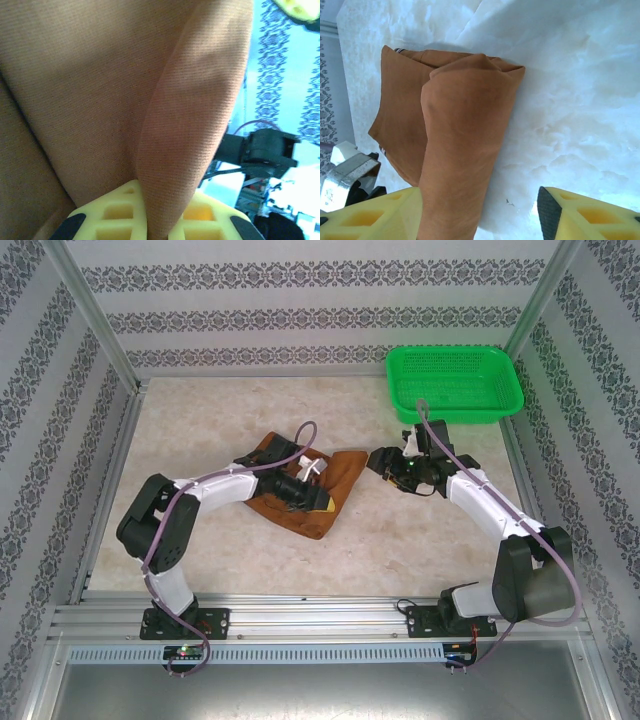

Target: Roll up the long pants

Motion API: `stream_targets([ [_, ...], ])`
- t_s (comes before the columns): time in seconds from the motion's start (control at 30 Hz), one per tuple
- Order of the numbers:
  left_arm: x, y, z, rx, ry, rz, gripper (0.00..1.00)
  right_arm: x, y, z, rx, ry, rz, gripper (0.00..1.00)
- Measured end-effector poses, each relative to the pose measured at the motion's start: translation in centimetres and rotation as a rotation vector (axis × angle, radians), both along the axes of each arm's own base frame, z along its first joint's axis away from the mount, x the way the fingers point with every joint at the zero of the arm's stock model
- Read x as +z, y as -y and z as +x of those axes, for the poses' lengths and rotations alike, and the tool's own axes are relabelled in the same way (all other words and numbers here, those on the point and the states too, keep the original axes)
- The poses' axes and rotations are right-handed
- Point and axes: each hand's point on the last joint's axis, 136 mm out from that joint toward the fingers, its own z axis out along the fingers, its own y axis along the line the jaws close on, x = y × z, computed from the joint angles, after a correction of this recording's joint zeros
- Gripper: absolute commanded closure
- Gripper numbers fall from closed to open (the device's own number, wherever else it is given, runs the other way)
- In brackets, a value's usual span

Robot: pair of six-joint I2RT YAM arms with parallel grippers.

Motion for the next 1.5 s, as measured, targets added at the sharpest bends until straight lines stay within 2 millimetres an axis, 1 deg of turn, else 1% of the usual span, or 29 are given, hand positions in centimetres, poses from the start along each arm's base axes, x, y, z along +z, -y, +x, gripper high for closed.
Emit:
stream_targets([
  [0.03, 0.4, 0.0, -0.1, 0.006, -0.008, -0.017, 1.00, 0.0, -0.2, -0.1, 0.006, -0.001, 0.005, 0.59],
  [0.1, 0.9, 0.0, -0.3, 0.014, -0.020, -0.045, 1.00, 0.1, -0.6, -0.3, 0.020, -0.005, 0.012, 0.69],
  [0.13, 1.2, -0.1, -0.2, 0.021, -0.028, -0.057, 1.00, 0.1, -1.0, -0.4, 0.029, -0.007, 0.015, 0.71],
  [0.23, 1.5, -0.7, 0.0, 0.050, -0.049, -0.102, 1.00, 0.0, -2.2, -0.4, 0.060, -0.017, 0.021, 0.69],
  [0.27, 1.4, -0.9, 0.1, 0.060, -0.056, -0.110, 1.00, 0.0, -2.7, -0.3, 0.072, -0.018, 0.021, 0.70],
  [0.4, 1.2, -2.4, 0.4, 0.110, -0.079, -0.130, 1.00, 0.0, -4.8, -0.4, 0.130, -0.020, 0.025, 0.82],
  [0.47, 1.1, -3.0, 0.3, 0.127, -0.086, -0.133, 1.00, 0.0, -5.8, -0.5, 0.152, -0.028, 0.030, 0.84],
  [0.63, 0.0, -4.5, 0.4, 0.163, -0.104, -0.119, 1.00, -0.4, -9.1, -0.3, 0.222, -0.045, 0.035, 0.85],
  [0.77, -0.8, -5.2, 0.8, 0.171, -0.099, -0.107, 1.00, -1.1, -11.6, 0.1, 0.273, -0.051, 0.036, 0.85],
  [0.83, -1.6, -5.6, 0.9, 0.173, -0.106, -0.087, 1.00, -1.8, -12.7, 0.6, 0.291, -0.063, 0.037, 0.86],
  [0.87, -2.1, -5.9, 1.0, 0.177, -0.114, -0.073, 1.00, -2.4, -13.1, 0.9, 0.297, -0.072, 0.039, 0.88],
  [0.97, -3.1, -6.4, 1.6, 0.185, -0.117, -0.030, 1.00, -5.2, -14.1, 1.8, 0.308, -0.126, 0.051, 0.94],
  [1.03, -3.8, -6.6, 1.9, 0.186, -0.115, -0.003, 0.94, -7.5, -14.8, 2.3, 0.316, -0.176, 0.064, 0.97],
  [1.1, -4.4, -6.7, 2.0, 0.182, -0.114, 0.023, 0.82, -9.1, -15.5, 2.3, 0.333, -0.206, 0.080, 0.98],
  [1.17, -4.7, -7.0, 2.0, 0.180, -0.103, 0.048, 0.74, -9.2, -16.3, 2.6, 0.353, -0.208, 0.104, 0.99],
  [1.27, -4.3, -7.7, 2.2, 0.193, -0.043, 0.100, 0.65, -9.2, -17.1, 2.9, 0.374, -0.193, 0.126, 1.00],
  [1.3, -3.9, -8.1, 2.2, 0.202, -0.015, 0.131, 0.61, -9.2, -17.2, 3.0, 0.376, -0.189, 0.130, 1.00],
  [1.33, -3.4, -8.7, 2.2, 0.211, 0.017, 0.170, 0.61, -9.2, -17.2, 3.1, 0.376, -0.185, 0.131, 1.00],
  [1.4, -1.9, -9.6, 2.1, 0.223, 0.087, 0.256, 0.58, -9.2, -17.3, 3.1, 0.377, -0.183, 0.133, 1.00],
  [1.47, -0.1, -9.9, 2.2, 0.222, 0.185, 0.347, 0.56, -9.2, -17.3, 3.1, 0.380, -0.183, 0.138, 1.00],
  [1.5, 0.9, -9.6, 2.2, 0.211, 0.252, 0.406, 0.55, -9.2, -17.3, 3.1, 0.382, -0.181, 0.140, 1.00],
])
